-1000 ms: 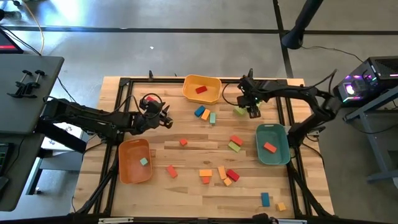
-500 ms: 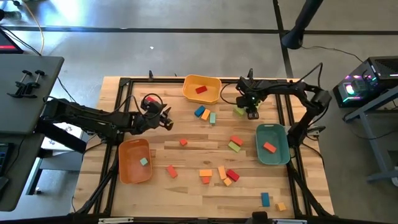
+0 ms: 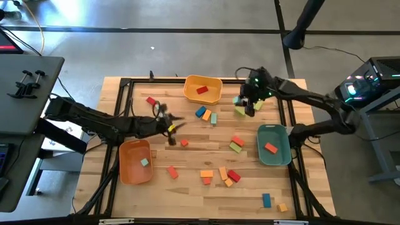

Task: Sort blocks by size
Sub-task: Put the light blue square block into the orange bin

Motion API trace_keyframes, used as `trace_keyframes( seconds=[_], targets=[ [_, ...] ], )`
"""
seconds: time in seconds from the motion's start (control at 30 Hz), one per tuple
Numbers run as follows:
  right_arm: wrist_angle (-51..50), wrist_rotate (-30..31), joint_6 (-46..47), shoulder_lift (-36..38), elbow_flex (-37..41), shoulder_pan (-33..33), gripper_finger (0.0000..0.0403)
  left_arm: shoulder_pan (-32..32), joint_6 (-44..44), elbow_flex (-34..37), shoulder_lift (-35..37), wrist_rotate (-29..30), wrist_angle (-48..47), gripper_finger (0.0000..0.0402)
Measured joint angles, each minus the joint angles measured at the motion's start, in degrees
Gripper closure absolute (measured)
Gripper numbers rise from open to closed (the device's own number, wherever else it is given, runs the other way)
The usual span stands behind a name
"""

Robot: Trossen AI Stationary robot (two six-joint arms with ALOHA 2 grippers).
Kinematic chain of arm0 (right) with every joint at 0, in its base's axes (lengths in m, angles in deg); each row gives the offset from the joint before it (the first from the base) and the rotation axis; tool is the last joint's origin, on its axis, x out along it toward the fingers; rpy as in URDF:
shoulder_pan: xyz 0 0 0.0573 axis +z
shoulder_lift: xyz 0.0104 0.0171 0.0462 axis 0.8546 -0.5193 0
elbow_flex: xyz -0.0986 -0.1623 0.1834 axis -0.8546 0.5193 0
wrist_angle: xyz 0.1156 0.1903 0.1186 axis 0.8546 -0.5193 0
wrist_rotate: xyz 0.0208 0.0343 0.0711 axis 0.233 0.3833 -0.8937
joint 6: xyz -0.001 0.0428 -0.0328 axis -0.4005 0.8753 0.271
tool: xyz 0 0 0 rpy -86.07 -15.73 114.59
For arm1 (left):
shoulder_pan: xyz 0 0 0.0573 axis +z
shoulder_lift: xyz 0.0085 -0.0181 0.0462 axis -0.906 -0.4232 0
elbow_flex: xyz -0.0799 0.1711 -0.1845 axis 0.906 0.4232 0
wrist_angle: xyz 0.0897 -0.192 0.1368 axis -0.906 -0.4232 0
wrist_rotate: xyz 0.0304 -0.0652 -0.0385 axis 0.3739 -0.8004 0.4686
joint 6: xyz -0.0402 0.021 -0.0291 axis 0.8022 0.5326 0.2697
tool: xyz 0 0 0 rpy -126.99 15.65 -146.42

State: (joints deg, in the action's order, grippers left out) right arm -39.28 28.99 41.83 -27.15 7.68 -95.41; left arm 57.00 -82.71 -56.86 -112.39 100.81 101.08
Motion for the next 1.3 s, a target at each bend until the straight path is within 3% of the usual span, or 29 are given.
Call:
trace_keyframes(
  seconds=[0.07,0.13,0.2,0.3,0.4,0.57,0.73,0.97,1.3],
  targets=[
    [9.79,-6.61,5.54,3.42,4.28,2.18,0.0274,-0.85,-5.79,-0.35,-2.34,-5.55,5.49,0.0324],
    [21.62,-9.5,11.72,5.58,9.42,5.21,0.0274,-1.13,-9.4,-0.87,-5.09,-10.05,13.18,0.0323],
    [34.26,-9.47,18.41,5.99,14.82,8.81,0.0274,-1.1,-11.69,-2.14,-8.24,-13.23,19.26,0.0313],
    [53.99,-9.39,25.73,4.74,20.75,14.62,0.0274,-1.05,-18.08,-4.76,-13.36,-14.28,20.53,0.0284],
    [64.53,-8.03,29.42,2.28,24.21,19.29,0.0274,-0.74,-24.95,-8.44,-18.59,-13.22,20.32,0.0249],
    [67.83,-6.17,31.67,-0.61,24.86,23.37,0.0274,-0.62,-34.89,-15.31,-26.72,-10.55,20.52,0.0201],
    [69.47,-6.14,32.49,-3.3,24.9,25.1,0.0274,-0.9,-42.91,-21.73,-32.67,-6.28,20.78,0.0182],
    [72.32,-6.23,32.51,-5.85,24.88,25.56,0.0274,-1.44,-43.66,-28.19,-38.79,-3.89,21.17,0.0183],
    [73.17,-6.25,31.72,-5.88,24.88,26.9,0.0274,-1.95,-41.54,-31.72,-44.51,0.84,27.53,0.019]
  ],
)
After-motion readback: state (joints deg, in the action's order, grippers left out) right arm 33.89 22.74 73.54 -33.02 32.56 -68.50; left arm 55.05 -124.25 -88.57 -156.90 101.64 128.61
